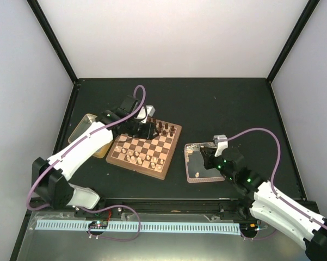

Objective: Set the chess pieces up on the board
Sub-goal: Place the chess piece on the chessboard.

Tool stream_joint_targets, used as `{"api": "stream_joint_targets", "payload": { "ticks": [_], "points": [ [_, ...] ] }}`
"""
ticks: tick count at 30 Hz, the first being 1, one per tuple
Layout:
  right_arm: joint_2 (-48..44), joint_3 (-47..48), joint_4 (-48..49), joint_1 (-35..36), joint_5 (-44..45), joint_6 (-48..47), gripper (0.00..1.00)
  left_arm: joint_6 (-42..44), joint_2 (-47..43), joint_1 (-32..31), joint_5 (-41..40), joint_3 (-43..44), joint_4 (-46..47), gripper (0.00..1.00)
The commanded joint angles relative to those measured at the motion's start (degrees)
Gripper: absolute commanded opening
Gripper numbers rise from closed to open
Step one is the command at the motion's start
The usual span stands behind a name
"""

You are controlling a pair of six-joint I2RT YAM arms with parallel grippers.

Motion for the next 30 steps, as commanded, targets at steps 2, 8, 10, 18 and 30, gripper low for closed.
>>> {"api": "stream_joint_targets", "payload": {
  "ticks": [2,8,10,18,30],
  "points": [
    [-3.78,-1.30,11.25,-0.18,-10.15,-12.30,0.05,-6.00,-2.96,-3.81,15.59,-3.61,18.29,0.47],
    [-5.50,-0.62,14.46,-0.17,-14.14,-18.26,0.08,-11.26,-2.35,-6.37,21.47,-4.61,29.20,0.56],
    [-5.66,-0.67,15.89,-0.13,-15.02,-19.09,0.08,-12.68,-1.96,-7.08,23.05,-4.67,31.86,0.60],
    [-5.20,-3.19,21.92,-0.13,-16.40,-25.26,0.09,-14.31,3.64,-10.81,26.44,-1.98,31.89,0.65],
    [-5.96,-8.20,29.57,-0.14,-15.66,-30.57,0.13,-13.47,11.03,-14.70,29.52,3.08,28.24,0.60]
  ]
}}
